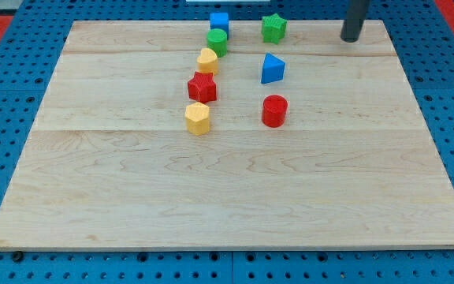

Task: Move the green star closer to the blue cube

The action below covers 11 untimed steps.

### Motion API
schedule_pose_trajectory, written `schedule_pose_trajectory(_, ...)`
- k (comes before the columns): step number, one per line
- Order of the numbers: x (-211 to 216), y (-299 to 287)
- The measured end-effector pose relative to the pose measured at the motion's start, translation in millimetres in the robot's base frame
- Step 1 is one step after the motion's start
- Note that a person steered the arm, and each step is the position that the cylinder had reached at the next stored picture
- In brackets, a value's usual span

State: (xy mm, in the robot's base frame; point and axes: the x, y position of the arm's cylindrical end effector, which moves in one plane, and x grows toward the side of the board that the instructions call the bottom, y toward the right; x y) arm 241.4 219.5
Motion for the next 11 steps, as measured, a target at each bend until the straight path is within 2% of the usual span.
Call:
schedule_pose_trajectory(5,4,1)
schedule_pose_trajectory(7,-36,-59)
schedule_pose_trajectory(10,-40,-157)
schedule_pose_trajectory(11,-37,-140)
